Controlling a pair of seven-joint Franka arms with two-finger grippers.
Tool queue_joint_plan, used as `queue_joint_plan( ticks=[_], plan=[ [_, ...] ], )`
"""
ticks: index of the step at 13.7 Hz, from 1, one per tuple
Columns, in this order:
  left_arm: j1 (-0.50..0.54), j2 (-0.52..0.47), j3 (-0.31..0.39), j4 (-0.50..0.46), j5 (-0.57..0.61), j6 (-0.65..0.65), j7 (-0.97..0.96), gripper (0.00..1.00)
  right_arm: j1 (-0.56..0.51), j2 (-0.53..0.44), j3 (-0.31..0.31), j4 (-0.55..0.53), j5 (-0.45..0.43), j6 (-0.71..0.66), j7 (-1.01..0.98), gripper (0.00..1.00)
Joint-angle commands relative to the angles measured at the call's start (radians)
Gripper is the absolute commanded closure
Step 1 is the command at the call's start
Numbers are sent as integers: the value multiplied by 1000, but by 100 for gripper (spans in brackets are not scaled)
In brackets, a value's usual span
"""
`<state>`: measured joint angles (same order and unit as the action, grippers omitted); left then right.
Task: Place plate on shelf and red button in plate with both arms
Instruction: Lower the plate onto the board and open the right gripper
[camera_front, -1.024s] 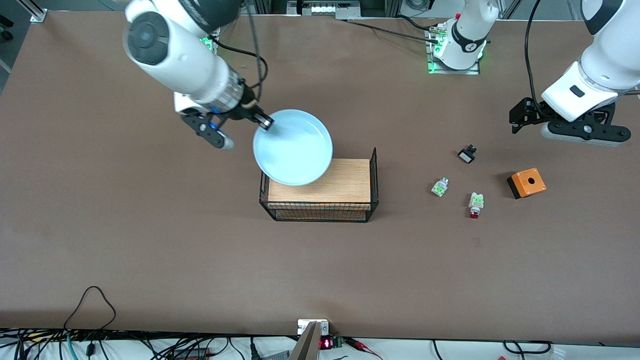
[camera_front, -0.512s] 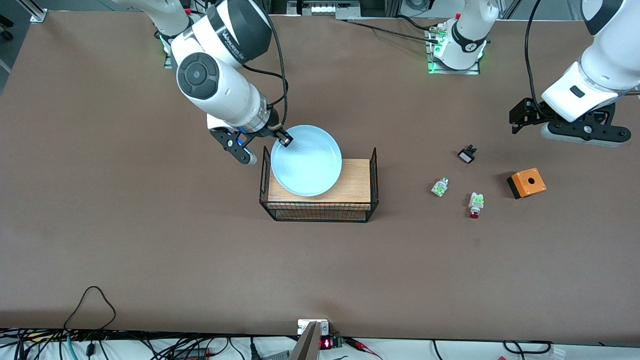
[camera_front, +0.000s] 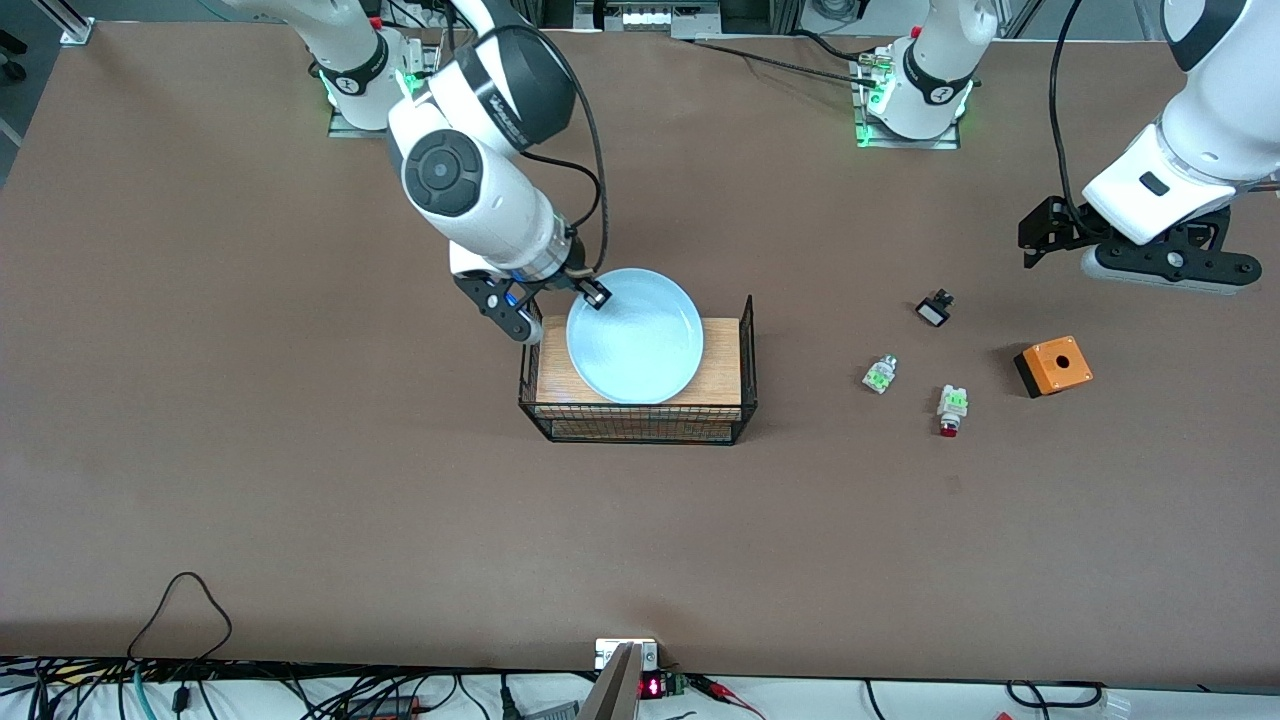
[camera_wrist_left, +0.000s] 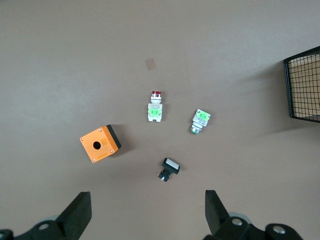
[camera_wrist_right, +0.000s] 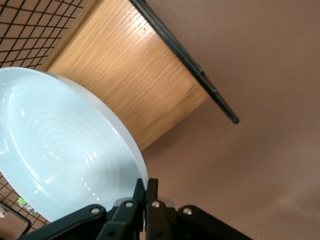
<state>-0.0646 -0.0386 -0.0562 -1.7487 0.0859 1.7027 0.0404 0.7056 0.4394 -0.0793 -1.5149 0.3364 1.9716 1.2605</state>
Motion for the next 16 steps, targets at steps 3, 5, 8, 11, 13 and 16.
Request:
queue_joint_plan(
  ticks=[3,5,8,11,13,16],
  plan=[
    [-4,20,1,40,3,-26,7,0,9,36,-13,18,15,16,2,100],
    [-3,19,1,40,3,-26,7,0,3,39,-13,16,12,47,-3,100],
    [-3,20,1,40,3,-26,7,0,8,59,-13,16,13,59,-1,100],
    [2,20,1,40,3,-26,7,0,-1,67,-14,16,15,88,-4,100],
    [3,20,1,38,2,-26,7,0,-3,74,-14,18,13,92,-4,100],
    [9,23,4,40,2,-26,9,0,-8,74,-16,18,16,101,-9,61]
  ],
)
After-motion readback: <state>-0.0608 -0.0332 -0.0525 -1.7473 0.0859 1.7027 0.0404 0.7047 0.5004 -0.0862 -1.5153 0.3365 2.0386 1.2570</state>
